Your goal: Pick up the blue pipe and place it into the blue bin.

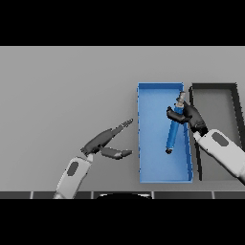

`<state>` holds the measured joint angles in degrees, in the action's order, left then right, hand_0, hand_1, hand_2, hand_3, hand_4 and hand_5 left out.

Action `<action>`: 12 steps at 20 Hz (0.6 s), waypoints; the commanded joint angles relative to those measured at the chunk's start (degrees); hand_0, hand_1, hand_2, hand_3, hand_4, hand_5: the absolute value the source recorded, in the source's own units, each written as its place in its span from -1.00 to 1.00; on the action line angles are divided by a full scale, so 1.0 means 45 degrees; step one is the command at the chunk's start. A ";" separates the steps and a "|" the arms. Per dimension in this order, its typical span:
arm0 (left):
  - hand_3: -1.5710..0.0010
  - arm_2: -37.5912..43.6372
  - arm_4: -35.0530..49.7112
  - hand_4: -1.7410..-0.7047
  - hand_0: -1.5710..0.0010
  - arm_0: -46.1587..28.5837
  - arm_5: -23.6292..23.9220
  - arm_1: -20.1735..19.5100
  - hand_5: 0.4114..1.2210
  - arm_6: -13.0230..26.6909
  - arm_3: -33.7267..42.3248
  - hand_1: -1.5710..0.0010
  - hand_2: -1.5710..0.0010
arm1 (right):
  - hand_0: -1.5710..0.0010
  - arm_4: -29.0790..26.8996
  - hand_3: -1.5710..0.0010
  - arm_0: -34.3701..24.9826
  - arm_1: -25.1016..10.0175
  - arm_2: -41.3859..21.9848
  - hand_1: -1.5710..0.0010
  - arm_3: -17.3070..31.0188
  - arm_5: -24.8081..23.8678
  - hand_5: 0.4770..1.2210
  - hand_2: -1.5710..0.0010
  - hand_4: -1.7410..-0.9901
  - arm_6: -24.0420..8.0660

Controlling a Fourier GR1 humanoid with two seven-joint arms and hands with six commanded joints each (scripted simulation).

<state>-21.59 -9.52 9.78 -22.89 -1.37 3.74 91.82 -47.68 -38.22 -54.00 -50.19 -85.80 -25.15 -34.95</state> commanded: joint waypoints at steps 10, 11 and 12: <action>1.00 -0.0037 -0.0054 0.57 1.00 -0.0102 -0.0023 -0.0022 -0.79 -0.0054 -0.0164 1.00 1.00 | 0.98 -0.0775 0.99 -0.1607 -0.0990 -0.2507 0.98 -0.0023 0.0981 -0.36 0.98 0.75 0.0163; 1.00 -0.0114 -0.0116 0.57 1.00 -0.0206 -0.0006 -0.0021 -0.79 -0.0227 -0.0122 1.00 1.00 | 0.98 -0.0711 0.99 -0.1739 -0.0981 -0.2582 0.98 -0.0055 0.1119 -0.37 0.98 0.75 0.0016; 1.00 -0.0129 -0.0196 0.57 1.00 -0.0167 0.0102 0.0050 -0.79 -0.0144 -0.0134 1.00 1.00 | 0.98 -0.0694 0.99 -0.1758 -0.1050 -0.2595 0.98 -0.0089 0.1241 -0.37 0.98 0.75 0.0030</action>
<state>-22.17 -10.40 9.03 -22.42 -1.14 3.12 91.21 -50.80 -46.14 -58.73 -61.86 -86.20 -19.56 -34.83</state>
